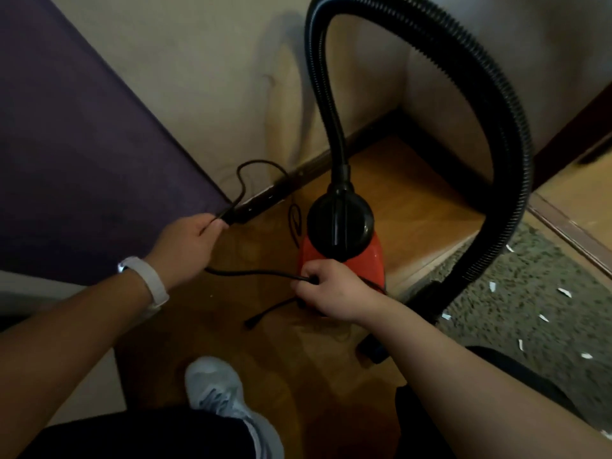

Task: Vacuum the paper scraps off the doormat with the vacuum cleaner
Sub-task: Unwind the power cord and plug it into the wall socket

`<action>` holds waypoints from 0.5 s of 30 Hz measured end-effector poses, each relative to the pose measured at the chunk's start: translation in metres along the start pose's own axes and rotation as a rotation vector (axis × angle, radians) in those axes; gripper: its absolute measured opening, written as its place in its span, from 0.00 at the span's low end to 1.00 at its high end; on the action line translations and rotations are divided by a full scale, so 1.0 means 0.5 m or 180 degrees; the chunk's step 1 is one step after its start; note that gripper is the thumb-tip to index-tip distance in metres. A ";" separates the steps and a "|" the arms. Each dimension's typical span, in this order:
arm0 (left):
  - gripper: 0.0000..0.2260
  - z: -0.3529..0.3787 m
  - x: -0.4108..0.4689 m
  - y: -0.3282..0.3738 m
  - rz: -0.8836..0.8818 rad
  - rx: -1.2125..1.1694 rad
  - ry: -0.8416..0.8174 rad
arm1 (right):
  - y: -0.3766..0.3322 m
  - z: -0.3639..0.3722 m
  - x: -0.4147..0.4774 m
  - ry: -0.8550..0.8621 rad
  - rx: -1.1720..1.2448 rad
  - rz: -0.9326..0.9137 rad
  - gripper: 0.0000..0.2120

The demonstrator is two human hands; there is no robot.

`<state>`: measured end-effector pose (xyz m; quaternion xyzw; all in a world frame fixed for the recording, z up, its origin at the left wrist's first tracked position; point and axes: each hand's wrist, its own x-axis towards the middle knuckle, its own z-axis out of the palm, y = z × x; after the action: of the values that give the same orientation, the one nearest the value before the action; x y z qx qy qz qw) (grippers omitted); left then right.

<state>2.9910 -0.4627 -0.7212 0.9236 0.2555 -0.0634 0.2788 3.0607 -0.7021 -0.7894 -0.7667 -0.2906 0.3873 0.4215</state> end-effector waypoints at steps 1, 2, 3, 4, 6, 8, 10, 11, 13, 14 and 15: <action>0.12 0.002 -0.004 -0.017 -0.0130 -0.0123 -0.0026 | -0.002 0.005 0.003 -0.0036 -0.0074 0.0005 0.13; 0.12 0.008 -0.005 -0.031 -0.0232 -0.0285 -0.0043 | -0.001 0.008 0.005 -0.0069 -0.0143 0.0049 0.12; 0.12 0.018 -0.003 -0.042 -0.0309 -0.0452 -0.0052 | 0.000 0.008 0.006 -0.0074 -0.0181 0.0121 0.12; 0.12 0.032 0.000 -0.049 -0.0375 -0.0607 -0.0064 | 0.001 0.007 0.007 -0.0030 -0.0176 0.0193 0.12; 0.13 0.066 0.010 -0.053 -0.0462 -0.0900 -0.0132 | -0.004 0.003 0.010 0.0203 -0.0072 0.0295 0.13; 0.16 0.102 0.017 -0.056 -0.0469 -0.1038 -0.0220 | -0.009 0.003 0.013 0.0519 0.0082 0.0384 0.14; 0.18 0.132 0.023 -0.068 -0.0321 -0.0892 -0.0279 | 0.000 0.005 0.016 0.0778 0.0016 0.0477 0.13; 0.18 0.145 0.023 -0.074 -0.0193 -0.0673 -0.0314 | 0.011 0.002 0.015 0.0894 -0.0101 0.0536 0.12; 0.19 0.172 0.021 -0.094 0.0055 -0.0325 -0.0387 | 0.035 -0.004 0.015 0.1083 -0.0475 0.0642 0.08; 0.20 0.186 0.021 -0.106 0.0134 -0.0181 -0.0450 | 0.044 -0.007 0.020 0.1129 -0.0730 0.0616 0.07; 0.21 0.204 0.023 -0.120 0.0231 0.0023 -0.0569 | 0.051 -0.010 0.027 0.1162 -0.1032 0.0524 0.06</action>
<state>2.9730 -0.4708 -0.8385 0.9239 0.1957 -0.1363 0.2992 3.0750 -0.7059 -0.8144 -0.9026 -0.2045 0.2239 0.3056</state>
